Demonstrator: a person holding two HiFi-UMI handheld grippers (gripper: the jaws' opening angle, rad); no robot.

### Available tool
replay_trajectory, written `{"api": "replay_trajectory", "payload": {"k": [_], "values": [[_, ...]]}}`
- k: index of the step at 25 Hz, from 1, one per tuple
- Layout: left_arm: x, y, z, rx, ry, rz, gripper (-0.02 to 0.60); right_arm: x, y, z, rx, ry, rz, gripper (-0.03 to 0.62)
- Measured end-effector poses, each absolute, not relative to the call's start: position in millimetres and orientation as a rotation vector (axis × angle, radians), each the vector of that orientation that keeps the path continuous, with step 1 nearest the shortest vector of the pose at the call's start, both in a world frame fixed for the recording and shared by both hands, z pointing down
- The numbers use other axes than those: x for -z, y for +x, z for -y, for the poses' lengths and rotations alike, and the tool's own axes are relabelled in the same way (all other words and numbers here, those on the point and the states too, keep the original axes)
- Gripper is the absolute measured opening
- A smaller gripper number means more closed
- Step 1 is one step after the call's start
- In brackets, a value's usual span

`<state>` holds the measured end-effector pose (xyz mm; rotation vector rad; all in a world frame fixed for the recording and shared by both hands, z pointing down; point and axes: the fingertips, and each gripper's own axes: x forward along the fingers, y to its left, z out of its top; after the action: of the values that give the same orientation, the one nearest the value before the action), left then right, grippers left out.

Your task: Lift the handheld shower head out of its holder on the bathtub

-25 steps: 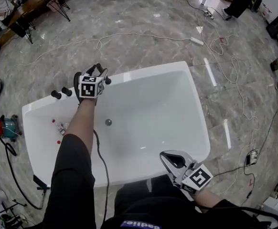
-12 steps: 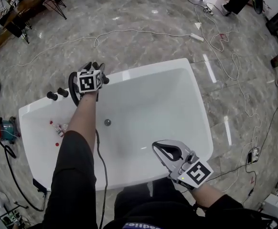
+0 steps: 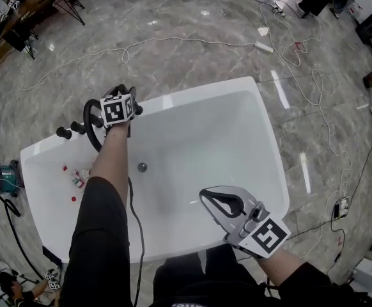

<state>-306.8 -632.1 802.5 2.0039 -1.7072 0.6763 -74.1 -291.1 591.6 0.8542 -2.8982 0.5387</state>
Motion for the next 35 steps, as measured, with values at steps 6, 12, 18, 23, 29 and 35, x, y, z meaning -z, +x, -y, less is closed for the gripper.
{"api": "replay_trajectory", "payload": {"k": [6,12,18,23,29,35], "values": [[-832.9,-311.3,646.7,-0.771,2.01,1.675,0.242,-614.3,-59.1,278.1,-0.625,0.89,2.848,0.003],[-832.3,-302.8,652.2,-0.784,2.025,1.678,0.149,-628.5,-32.2,270.6,-0.696,0.945,2.798,0.003],[-819.7,-284.2,634.7,-0.787,2.082,1.644,0.14,-609.6,-37.5,263.8,-0.684,0.939,2.811,0.003],[-782.0,-280.9,616.5,-0.745,2.104,1.688,0.138,-579.4,-38.7,251.7,-0.659,0.929,2.837,0.003],[-708.0,-273.8,583.0,-0.696,2.159,1.715,0.138,-533.0,-36.4,227.3,-0.623,0.898,2.884,0.002],[-639.0,-261.5,533.4,-0.623,2.223,1.707,0.138,-487.6,-33.3,197.1,-0.571,0.877,2.919,0.002]]}}
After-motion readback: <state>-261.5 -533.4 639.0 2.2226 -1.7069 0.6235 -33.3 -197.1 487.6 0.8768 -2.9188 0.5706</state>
